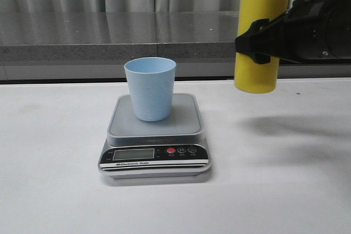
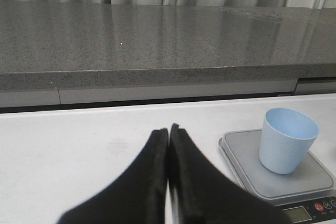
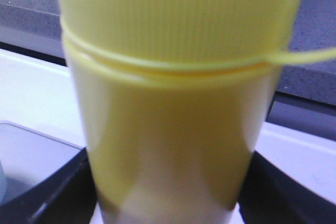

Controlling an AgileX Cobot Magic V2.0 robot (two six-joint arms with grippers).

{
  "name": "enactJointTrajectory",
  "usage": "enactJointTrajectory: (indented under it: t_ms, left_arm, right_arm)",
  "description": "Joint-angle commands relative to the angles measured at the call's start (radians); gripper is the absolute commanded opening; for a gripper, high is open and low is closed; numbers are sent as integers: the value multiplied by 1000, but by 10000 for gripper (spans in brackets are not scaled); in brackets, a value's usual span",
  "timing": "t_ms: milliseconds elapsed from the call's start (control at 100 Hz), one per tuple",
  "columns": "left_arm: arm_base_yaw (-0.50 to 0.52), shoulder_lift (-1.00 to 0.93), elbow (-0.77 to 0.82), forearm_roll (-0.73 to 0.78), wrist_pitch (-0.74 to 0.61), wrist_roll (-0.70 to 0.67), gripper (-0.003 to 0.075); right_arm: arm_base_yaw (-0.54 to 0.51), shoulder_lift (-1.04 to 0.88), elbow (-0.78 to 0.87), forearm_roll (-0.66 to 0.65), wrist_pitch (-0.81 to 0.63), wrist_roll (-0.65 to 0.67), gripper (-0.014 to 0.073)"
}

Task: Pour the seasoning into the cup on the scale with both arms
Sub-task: 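Lower the yellow bottle onto the table beside the scale with the right gripper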

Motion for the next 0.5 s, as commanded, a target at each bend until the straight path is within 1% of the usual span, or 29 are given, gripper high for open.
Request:
enactJointTrajectory:
  t_ms: [0,300,490]
  left_arm:
    - [1,6,-28,-4,-76,-4,-20]
    - [1,6,-28,-4,-76,-4,-20]
    - [1,6,-28,-4,-76,-4,-20]
  right_arm:
    - [-7,-9,-19,-34,-124,-12,288]
    - [-7,112,-19,-50,-272,-12,288]
    - [-7,180,-19,-60,-327,-11,288]
